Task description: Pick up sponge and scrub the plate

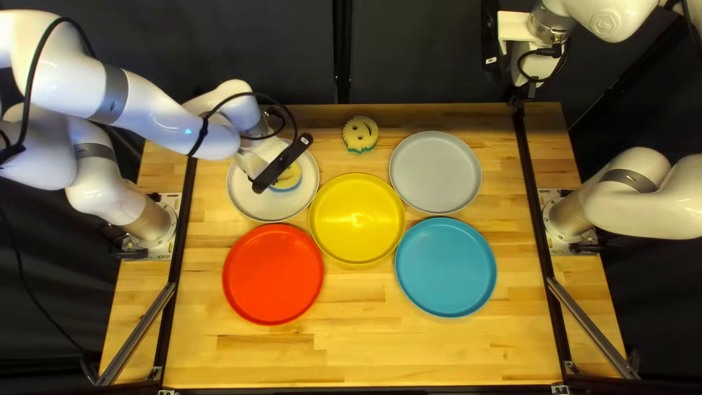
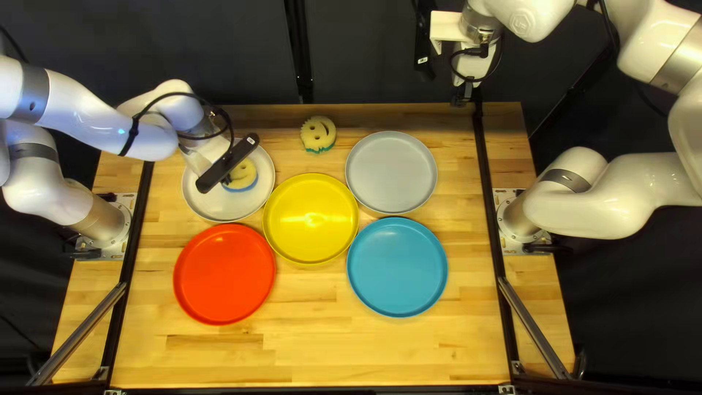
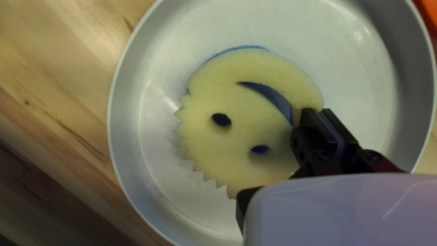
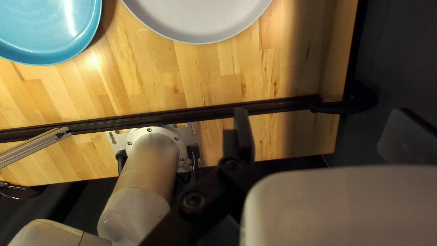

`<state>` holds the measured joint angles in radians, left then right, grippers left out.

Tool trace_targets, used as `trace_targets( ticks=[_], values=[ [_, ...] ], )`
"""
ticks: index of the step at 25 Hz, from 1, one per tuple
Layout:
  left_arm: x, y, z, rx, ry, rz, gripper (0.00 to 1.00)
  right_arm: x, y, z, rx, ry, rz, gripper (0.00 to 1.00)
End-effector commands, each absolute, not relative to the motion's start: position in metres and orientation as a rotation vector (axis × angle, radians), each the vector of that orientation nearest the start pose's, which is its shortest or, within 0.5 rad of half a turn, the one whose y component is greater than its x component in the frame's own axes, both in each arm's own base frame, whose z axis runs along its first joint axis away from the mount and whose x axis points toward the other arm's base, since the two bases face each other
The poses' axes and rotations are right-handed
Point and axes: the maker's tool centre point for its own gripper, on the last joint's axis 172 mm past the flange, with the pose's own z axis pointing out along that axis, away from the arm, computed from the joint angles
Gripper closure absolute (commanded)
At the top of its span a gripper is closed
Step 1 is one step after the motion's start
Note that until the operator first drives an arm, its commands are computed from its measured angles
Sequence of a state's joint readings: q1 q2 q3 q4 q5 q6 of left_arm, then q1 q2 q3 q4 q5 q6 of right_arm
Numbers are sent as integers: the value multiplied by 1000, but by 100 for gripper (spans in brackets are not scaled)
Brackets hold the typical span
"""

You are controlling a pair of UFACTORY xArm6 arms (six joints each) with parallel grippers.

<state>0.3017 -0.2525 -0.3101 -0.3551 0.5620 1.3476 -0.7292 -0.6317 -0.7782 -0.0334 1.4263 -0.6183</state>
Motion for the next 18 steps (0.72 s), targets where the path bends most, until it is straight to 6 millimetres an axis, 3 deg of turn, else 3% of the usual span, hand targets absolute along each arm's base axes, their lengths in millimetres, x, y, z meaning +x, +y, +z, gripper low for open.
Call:
trace_targets(
  ticks=[1,12,18],
  values=[
    [277,62,46,-3048,1175,-205,100,216,-204,280,-3152,167,53,0],
    [231,64,52,-3087,1099,-175,100,216,-204,280,-3152,167,53,0],
    [247,67,44,-3090,1098,-181,100,216,-204,280,-3152,167,53,0]
  ],
)
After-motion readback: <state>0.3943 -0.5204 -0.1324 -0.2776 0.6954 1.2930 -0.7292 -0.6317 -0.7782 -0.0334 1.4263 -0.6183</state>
